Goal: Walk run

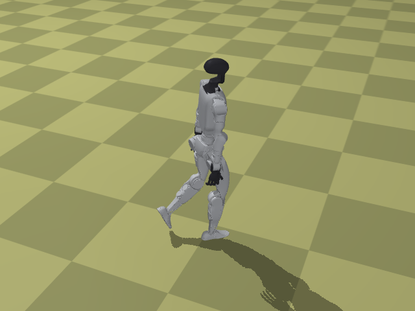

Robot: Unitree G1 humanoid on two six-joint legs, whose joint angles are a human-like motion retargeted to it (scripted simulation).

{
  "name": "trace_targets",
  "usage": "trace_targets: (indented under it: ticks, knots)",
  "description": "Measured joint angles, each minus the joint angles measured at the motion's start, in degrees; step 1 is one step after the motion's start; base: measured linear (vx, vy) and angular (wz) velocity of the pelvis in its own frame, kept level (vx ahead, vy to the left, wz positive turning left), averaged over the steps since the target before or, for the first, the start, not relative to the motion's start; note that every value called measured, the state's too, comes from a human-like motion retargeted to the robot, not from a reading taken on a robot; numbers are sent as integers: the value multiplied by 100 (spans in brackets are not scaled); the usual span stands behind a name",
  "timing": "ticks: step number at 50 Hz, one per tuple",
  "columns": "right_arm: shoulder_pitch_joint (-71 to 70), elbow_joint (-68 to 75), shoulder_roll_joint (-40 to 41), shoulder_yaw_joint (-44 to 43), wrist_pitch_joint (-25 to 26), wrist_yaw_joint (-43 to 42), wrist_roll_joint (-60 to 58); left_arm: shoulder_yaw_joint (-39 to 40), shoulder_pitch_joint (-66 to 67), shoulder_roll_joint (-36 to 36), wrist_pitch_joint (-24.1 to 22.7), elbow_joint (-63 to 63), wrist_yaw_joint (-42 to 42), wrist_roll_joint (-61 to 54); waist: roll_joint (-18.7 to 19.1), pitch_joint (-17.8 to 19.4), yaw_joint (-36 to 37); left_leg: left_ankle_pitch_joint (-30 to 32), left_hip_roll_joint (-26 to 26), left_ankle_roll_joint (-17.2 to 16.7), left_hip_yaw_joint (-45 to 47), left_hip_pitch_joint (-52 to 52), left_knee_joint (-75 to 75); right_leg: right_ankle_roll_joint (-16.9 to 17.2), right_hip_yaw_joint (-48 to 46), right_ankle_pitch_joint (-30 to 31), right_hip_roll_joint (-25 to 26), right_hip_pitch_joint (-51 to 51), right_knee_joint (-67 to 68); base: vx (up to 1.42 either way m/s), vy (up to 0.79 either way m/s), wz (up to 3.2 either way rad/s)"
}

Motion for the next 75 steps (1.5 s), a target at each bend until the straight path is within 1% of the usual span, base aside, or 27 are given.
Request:
trace_targets:
  ticks: [2,5,8,13,18,20,23,27,30,31,32,35,39,42,45,48,53,56,58,60,63,65,66,68,70,73,75]
  knots:
    - [-174,-27,-16,76,-117,-90,-97,209,336,-51,55,-102,-98,31,-138,-19,227,-650,143,478,442,-574,302,7,-365,-48,-90,281,-171,63,-32,27]
    - [-334,-339,-3,270,-299,-125,-326,562,784,-70,-2,-130,-10,39,-381,-42,771,-1331,198,787,987,-1321,66,-67,-207,-161,55,542,-362,64,-31,-42]
    - [-548,-664,-38,475,-442,-102,-491,799,1115,-45,25,-32,128,-153,-410,24,1113,-1763,249,884,1206,-1715,-1057,-114,-217,-308,351,849,-545,62,-31,-20]
    - [-1015,-963,-182,633,-482,72,-653,1134,1392,-97,254,346,264,-537,-300,292,1596,-1768,349,1027,1473,-1926,-3582,-143,-89,-673,889,1448,-664,63,-27,-39]
    - [-1255,-963,-266,656,-475,203,-626,1563,1515,-305,381,538,230,-647,-405,421,1960,-2148,-9,726,1052,-1956,-5023,-108,169,-890,1097,1918,-602,80,-19,-47]
    - [-1240,-901,-257,679,-477,215,-606,1582,1504,-356,370,561,89,-781,-458,406,2019,-1931,16,1090,1095,-1947,-4679,-20,220,-787,1117,2042,-491,95,-10,-30]
    - [-1033,-781,-188,693,-521,211,-666,1594,1443,-385,375,491,19,-863,-564,295,2214,-1687,55,1142,1124,-1758,-4434,217,361,-194,1123,2171,-242,104,-6,-51]
    - [-535,-492,9,853,-506,41,-818,1528,1276,-287,321,373,254,-1065,-683,8,2082,-1876,110,1491,1105,-1529,-4064,607,207,1727,918,2057,647,112,-11,-14]
    - [-294,-172,103,1056,-452,-146,-927,1467,902,-161,258,278,478,-1271,-414,21,1860,-2172,375,1585,907,-1109,-3984,785,226,2921,1074,1586,2083,96,-15,-10]
    - [-253,-119,103,1028,-408,-151,-1032,1410,708,-132,247,214,535,-1317,-312,12,1797,-2283,433,1585,841,-955,-4021,750,63,3018,1043,1381,2471,71,-11,-9]
    - [-207,-81,110,995,-365,-160,-1136,1353,504,-97,241,150,572,-1362,-228,9,1759,-2378,483,1587,813,-817,-4055,696,-40,2948,1007,1161,2837,62,-10,-21]
    - [-7,-94,170,842,-305,-244,-1343,1167,-153,68,219,-61,453,-1430,-90,78,1679,-2528,545,1580,825,-459,-4166,423,-52,1908,865,453,3549,64,-12,-5]
    - [320,-32,213,646,-461,-343,-1077,831,-888,247,42,-497,20,-1402,130,145,1073,-2627,435,1575,371,6,-4350,376,-340,764,563,-294,3292,63,-14,105]
    - [502,0,246,478,-388,-182,-850,587,-1342,398,-150,-854,-308,-1407,96,174,656,-2737,232,1588,290,293,-4421,624,-312,591,338,-704,2212,60,-19,87]
    - [654,0,317,359,-239,-43,-649,397,-1638,523,-314,-1202,-464,-1393,-37,228,370,-2912,-6,1586,230,673,-4479,655,-170,497,238,-963,924,65,-26,39]
    - [713,0,395,329,-173,51,-543,353,-1761,595,-491,-1450,-383,-1363,-132,230,213,-3105,-127,1521,338,1021,-4530,697,-293,247,238,-1246,-101,57,-24,-2]
    - [733,0,447,337,-188,116,-669,267,-1734,548,-666,-1337,-186,-1357,-69,200,64,-3280,-155,1367,473,1336,-4367,718,-1643,52,327,-1305,-787,62,-29,-8]
    - [704,0,432,230,-151,99,-804,234,-1600,421,-667,-966,-141,-1182,123,118,-191,-3036,-19,1057,522,1364,-4118,122,-1915,-76,321,-1206,-427,67,-29,59]
    - [714,0,389,145,-159,86,-837,184,-1411,307,-623,-707,-58,-1002,298,76,-426,-2607,154,696,516,1390,-3827,-336,-1934,350,353,-1090,-416,81,-34,81]
    - [733,0,342,102,-166,120,-792,120,-1140,187,-485,-503,169,-796,395,-15,-446,-1764,301,213,759,1358,-3394,-867,-1441,372,602,-1002,-356,89,-43,21]
    - [647,0,285,-53,-87,208,-680,85,-612,-96,-73,-362,977,-487,344,-100,-418,-374,360,-665,895,826,-2041,-801,-883,194,369,-849,-57,77,-33,-12]
    - [397,0,202,-118,-108,191,-600,173,-319,-226,54,-302,1503,-449,35,-183,-212,288,-204,-762,1015,320,-1120,-674,-862,86,-51,-784,118,71,-18,-121]
    - [319,-60,235,-41,-151,162,-515,268,-133,-223,73,-249,1647,-440,-110,-196,-101,86,-298,-760,785,108,-715,-735,-777,29,44,-611,51,65,-44,-169]
    - [164,-280,304,121,-240,119,-379,457,227,-191,121,-160,1753,-404,-303,-170,82,-477,-335,-626,475,-307,-46,-848,-570,-42,286,-290,-101,64,-62,-173]
    - [12,-586,342,251,-338,73,-371,678,583,-207,181,-104,1676,-298,-433,-130,205,-909,-39,-108,650,-650,73,-870,-512,-60,366,8,-248,64,-45,-143]
    - [-273,-987,367,513,-511,26,-517,1031,1087,-213,228,13,1442,-201,-642,-89,362,-1729,497,921,1213,-1046,-464,-886,-34,-106,509,316,-358,54,-34,-157]
    - [-527,-1162,361,694,-577,13,-596,1187,1348,-182,288,124,1216,-217,-701,-12,491,-1971,704,1231,1492,-1176,-1187,-917,333,-140,692,486,-375,60,-33,-181]
